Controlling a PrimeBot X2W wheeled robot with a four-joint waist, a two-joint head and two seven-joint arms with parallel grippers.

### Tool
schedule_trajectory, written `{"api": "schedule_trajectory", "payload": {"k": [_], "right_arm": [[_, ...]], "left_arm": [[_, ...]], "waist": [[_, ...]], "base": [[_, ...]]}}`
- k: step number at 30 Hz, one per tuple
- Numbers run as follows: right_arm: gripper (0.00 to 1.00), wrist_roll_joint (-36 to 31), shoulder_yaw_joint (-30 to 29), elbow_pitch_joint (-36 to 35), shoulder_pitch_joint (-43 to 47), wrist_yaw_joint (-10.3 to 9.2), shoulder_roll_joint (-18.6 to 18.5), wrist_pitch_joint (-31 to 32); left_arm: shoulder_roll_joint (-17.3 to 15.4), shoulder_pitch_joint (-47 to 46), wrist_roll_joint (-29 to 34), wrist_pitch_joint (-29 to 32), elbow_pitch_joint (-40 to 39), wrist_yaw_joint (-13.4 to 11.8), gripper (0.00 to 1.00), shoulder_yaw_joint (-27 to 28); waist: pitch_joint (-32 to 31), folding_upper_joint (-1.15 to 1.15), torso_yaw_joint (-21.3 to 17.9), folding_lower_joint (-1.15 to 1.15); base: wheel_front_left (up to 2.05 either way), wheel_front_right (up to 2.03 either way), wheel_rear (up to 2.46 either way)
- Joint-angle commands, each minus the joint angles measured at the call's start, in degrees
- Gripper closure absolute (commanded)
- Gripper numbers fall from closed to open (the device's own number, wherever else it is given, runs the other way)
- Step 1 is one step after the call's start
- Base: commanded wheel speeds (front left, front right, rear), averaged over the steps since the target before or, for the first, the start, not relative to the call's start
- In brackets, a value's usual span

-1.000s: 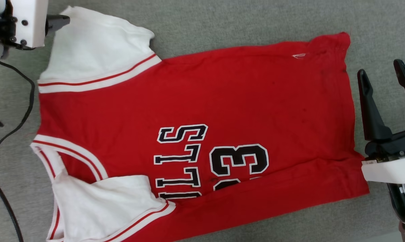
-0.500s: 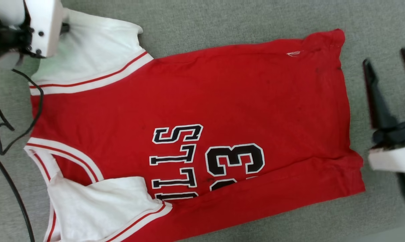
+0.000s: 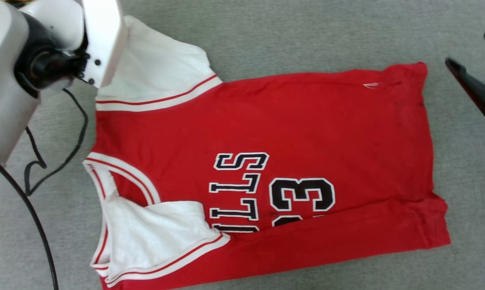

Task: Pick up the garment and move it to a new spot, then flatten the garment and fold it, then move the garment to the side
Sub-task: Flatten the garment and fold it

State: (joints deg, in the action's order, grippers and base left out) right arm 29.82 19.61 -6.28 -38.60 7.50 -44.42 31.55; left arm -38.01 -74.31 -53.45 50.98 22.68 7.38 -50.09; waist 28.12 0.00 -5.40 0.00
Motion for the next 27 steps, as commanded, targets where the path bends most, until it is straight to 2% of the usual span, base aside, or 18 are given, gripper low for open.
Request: {"api": "schedule_trajectory", "payload": {"k": [1, 4, 8, 10, 16, 23, 24, 25, 27], "right_arm": [[0.00, 4.20, 3.71, 1.33, -3.40, -0.02, -2.38, 6.16], [0.00, 9.90, 9.23, 4.02, -8.77, -0.02, -5.79, 16.64], [0.00, 13.85, 14.01, 8.64, -14.57, -0.02, -6.35, 25.49], [0.00, 15.42, 15.41, 11.28, -16.39, -0.02, -4.91, 28.23], [0.00, 15.80, 18.53, 17.65, -19.80, -0.02, -0.40, 28.22], [0.00, 17.05, 26.14, 22.78, -16.98, -0.02, 1.47, 24.75], [0.24, 17.08, 26.54, 23.10, -17.09, -0.02, 1.60, 23.21], [1.00, 17.19, 26.85, 23.46, -17.35, -0.02, 1.60, 21.79], [1.00, 17.59, 27.30, 24.18, -17.92, -0.03, 1.26, 19.44]], "left_arm": [[0.02, 0.25, -0.41, -0.86, -1.44, 0.02, 1.00, -0.84], [0.21, -0.52, -0.93, -1.75, -3.36, 0.03, 1.00, -1.73], [0.58, -1.21, -1.48, -2.68, -5.23, 0.04, 1.00, -2.89], [0.75, -1.71, -1.53, -3.22, -5.93, 0.04, 1.00, -3.50], [0.82, -3.34, -1.56, -4.43, -7.54, 0.04, 1.00, -5.20], [0.63, -4.21, -1.79, -6.34, -6.99, 0.05, 1.00, -6.79], [0.44, -4.04, -1.86, -6.67, -6.74, 0.05, 1.00, -7.05], [0.18, -3.83, -1.98, -7.13, -6.46, 0.05, 1.00, -7.27], [-0.11, -3.10, -2.16, -8.36, -5.92, 0.05, 1.00, -7.74]], "waist": [[-0.50, 0.00, 1.43, 0.00], [0.12, 0.00, 2.72, 0.00], [1.46, 0.00, 4.39, 0.00], [2.20, 0.00, 5.05, 0.00], [4.68, 0.00, 6.31, 0.00], [5.65, 0.00, 6.84, 0.00], [5.36, 0.00, 6.78, 0.00], [4.98, 0.00, 6.71, 0.00], [3.68, 0.00, 6.62, 0.00]], "base": [[0.00, 0.00, 0.00], [0.00, 0.00, 0.00], [0.00, 0.00, 0.00], [0.00, 0.00, 0.00], [0.00, 0.00, 0.00], [0.00, 0.00, 0.00], [0.00, 0.00, 0.00], [0.00, 0.00, 0.00], [0.00, 0.00, 0.00]]}}
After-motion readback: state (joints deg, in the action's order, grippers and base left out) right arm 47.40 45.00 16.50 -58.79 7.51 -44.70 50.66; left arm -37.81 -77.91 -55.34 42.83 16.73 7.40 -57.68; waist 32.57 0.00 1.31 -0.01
